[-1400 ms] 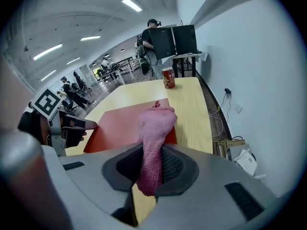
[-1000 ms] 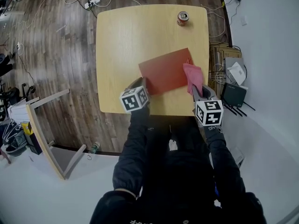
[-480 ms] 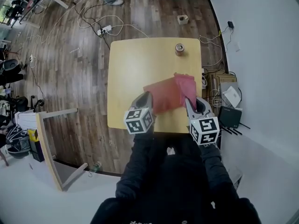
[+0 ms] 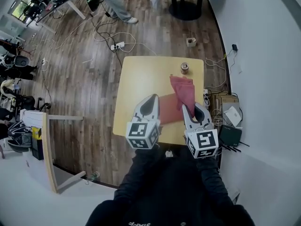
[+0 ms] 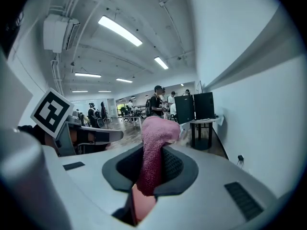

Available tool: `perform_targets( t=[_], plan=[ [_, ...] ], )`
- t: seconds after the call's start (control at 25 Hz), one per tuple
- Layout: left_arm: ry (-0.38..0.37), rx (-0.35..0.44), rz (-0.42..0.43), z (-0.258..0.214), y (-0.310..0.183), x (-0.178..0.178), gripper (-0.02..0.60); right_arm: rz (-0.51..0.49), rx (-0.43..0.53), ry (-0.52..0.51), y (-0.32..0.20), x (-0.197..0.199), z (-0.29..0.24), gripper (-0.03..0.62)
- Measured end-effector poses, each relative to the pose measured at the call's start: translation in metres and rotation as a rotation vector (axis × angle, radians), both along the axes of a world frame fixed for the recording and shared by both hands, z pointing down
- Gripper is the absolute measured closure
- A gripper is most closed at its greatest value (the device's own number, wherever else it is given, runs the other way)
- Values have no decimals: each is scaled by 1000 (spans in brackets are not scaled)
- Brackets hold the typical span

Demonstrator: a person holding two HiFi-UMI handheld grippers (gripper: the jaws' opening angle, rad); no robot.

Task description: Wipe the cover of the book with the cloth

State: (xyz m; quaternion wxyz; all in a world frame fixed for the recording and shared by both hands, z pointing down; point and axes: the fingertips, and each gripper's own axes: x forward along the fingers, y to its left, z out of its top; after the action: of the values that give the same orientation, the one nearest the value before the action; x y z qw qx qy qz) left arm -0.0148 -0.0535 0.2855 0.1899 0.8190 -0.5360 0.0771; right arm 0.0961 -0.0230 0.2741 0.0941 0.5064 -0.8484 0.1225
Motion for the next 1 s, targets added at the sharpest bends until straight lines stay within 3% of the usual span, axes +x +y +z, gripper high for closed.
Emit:
perform_targets(
  t=[0.36, 1.0],
  plan=[
    [3, 137, 7, -61, 15, 7, 548, 8, 127, -6, 7, -2, -60, 520],
    [4, 157, 23, -71, 25, 15, 548, 3, 154, 0, 16, -2, -74, 520]
  ],
)
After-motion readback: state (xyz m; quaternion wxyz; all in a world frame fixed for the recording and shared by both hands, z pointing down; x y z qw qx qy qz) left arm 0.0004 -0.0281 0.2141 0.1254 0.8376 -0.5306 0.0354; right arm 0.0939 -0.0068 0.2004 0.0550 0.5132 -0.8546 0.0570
